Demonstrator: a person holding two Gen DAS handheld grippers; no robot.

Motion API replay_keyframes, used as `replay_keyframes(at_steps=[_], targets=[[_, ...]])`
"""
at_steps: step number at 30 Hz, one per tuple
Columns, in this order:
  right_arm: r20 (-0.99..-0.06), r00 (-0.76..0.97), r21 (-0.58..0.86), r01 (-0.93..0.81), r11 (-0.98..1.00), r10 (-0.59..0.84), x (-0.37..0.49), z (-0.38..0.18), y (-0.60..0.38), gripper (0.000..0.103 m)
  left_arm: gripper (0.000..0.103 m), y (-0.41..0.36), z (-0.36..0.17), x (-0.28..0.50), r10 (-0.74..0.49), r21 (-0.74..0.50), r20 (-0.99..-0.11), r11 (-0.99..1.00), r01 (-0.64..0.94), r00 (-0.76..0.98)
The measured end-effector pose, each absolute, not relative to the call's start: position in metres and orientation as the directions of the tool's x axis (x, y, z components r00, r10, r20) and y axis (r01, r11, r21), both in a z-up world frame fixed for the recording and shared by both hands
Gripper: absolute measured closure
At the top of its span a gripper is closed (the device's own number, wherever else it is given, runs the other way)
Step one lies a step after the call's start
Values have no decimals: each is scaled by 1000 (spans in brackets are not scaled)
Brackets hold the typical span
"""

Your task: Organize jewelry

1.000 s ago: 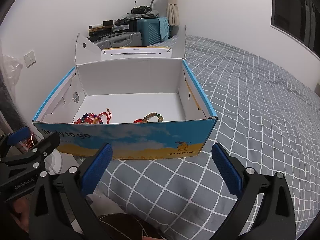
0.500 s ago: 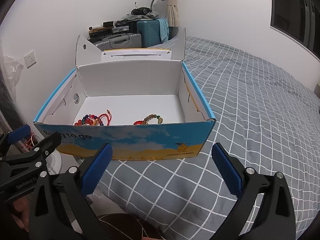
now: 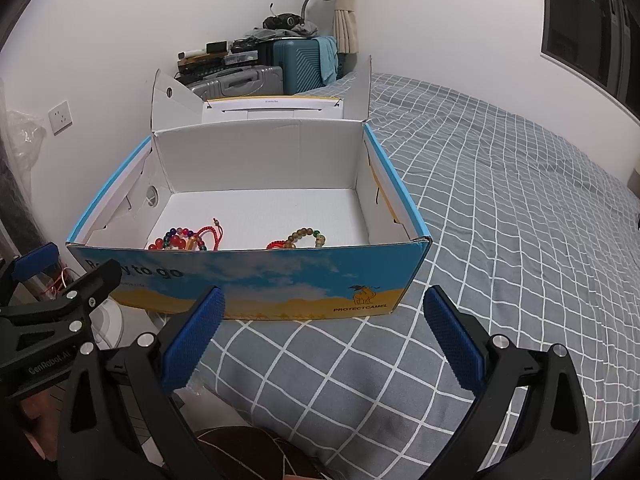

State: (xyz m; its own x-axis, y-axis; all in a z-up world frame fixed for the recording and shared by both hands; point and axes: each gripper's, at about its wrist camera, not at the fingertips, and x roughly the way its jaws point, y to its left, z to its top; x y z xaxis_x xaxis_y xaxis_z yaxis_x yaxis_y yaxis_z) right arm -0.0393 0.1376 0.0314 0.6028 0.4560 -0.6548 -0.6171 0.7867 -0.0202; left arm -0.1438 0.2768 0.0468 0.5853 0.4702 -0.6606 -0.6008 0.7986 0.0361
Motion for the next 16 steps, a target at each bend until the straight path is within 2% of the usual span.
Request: replay_keyframes(at_steps=[16], targets=[[-658,601,-18,-616,788,454,-39,30,134,8,6,282,44,-147,444,-8,-672,796,-605,593]])
